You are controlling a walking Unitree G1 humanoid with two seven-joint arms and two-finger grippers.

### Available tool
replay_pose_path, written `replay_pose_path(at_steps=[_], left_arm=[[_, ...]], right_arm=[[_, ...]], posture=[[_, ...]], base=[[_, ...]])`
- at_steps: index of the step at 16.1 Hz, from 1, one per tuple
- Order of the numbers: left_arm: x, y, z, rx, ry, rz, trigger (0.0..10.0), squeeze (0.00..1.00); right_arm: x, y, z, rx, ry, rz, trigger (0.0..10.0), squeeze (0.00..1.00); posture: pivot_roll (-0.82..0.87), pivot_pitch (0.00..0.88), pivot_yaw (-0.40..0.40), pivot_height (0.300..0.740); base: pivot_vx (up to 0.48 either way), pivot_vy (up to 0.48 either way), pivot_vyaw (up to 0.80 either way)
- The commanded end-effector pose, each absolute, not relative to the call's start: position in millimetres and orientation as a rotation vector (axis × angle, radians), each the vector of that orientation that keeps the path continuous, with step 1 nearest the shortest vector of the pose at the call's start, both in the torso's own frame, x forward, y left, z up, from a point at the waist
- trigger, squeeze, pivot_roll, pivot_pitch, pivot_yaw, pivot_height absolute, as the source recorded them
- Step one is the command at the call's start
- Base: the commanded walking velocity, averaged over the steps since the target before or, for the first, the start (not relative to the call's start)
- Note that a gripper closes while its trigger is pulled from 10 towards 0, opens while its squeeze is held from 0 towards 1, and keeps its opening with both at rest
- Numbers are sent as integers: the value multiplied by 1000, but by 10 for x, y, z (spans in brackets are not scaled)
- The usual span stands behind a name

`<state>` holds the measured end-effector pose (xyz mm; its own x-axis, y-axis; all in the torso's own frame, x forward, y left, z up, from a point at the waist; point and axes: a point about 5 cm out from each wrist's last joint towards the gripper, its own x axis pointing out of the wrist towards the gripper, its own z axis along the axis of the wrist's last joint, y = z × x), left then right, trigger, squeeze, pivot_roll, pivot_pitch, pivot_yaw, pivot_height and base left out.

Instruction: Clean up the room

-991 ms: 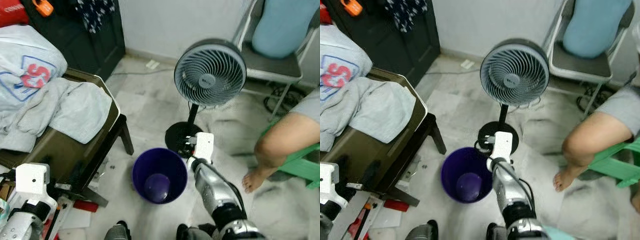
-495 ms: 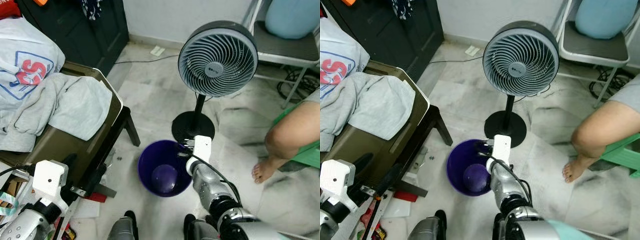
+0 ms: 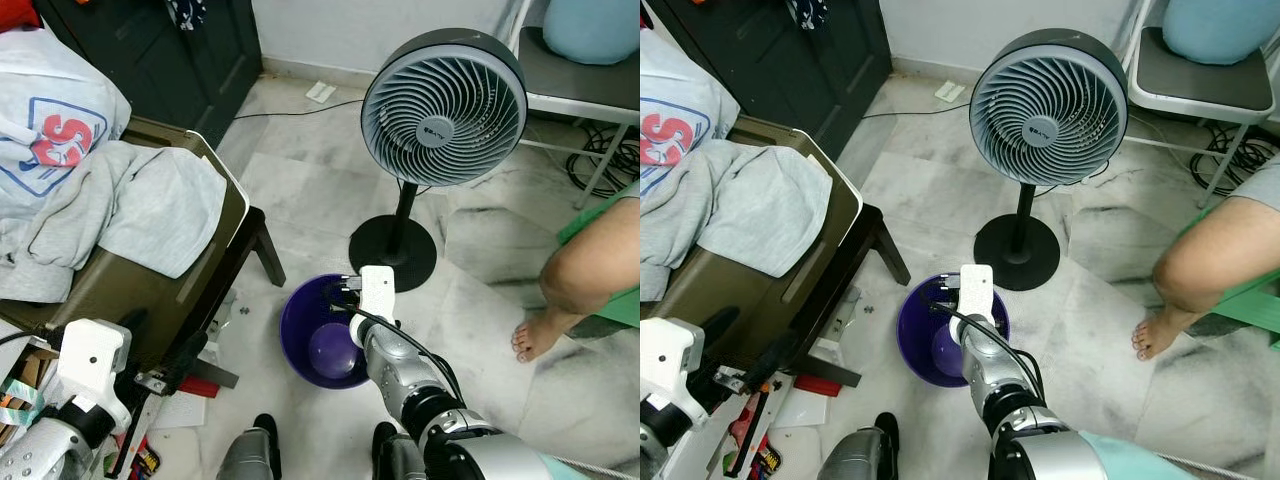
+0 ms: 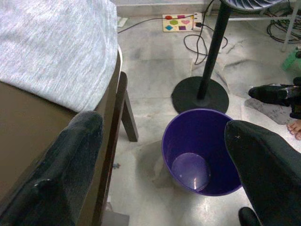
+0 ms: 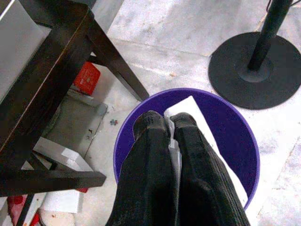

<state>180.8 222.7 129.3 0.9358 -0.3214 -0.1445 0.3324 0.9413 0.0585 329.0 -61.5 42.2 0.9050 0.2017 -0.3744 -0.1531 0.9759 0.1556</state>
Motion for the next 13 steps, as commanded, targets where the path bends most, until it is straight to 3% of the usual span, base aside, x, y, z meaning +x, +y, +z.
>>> replay_pose_path(at_steps=[1, 6, 7, 8, 9, 10, 13], left_arm=[[1776, 2272, 1309, 95, 148, -328, 10000, 0], [1782, 2258, 1297, 92, 150, -323, 10000, 0], [1787, 2255, 1298, 92, 147, -322, 10000, 0], [1793, 2254, 1300, 91, 144, -319, 10000, 0], [1796, 2254, 1300, 91, 144, -318, 10000, 0], [1801, 2260, 1303, 93, 142, -314, 10000, 0], [1816, 2270, 1307, 96, 139, -309, 10000, 0]], right_arm=[[3235, -322, 453, 144, 406, 246, 10000, 0], [3325, -443, 544, 115, 333, 193, 10000, 0], [3332, -451, 553, 113, 327, 188, 10000, 86], [3338, -455, 561, 115, 321, 185, 10000, 682], [3339, -456, 565, 116, 318, 184, 10000, 682], [3347, -448, 584, 114, 304, 184, 10000, 1000], [3359, -444, 606, 119, 292, 182, 10000, 1000]], posture=[[304, 345, 92, 740], [301, 344, 89, 740], [302, 343, 88, 740], [303, 341, 87, 740], [303, 341, 87, 740], [304, 339, 88, 740], [304, 337, 90, 740]], base=[[0, 0, 0], [0, 0, 0], [0, 0, 0], [0, 0, 0], [0, 0, 0], [0, 0, 0], [0, 0, 0]])
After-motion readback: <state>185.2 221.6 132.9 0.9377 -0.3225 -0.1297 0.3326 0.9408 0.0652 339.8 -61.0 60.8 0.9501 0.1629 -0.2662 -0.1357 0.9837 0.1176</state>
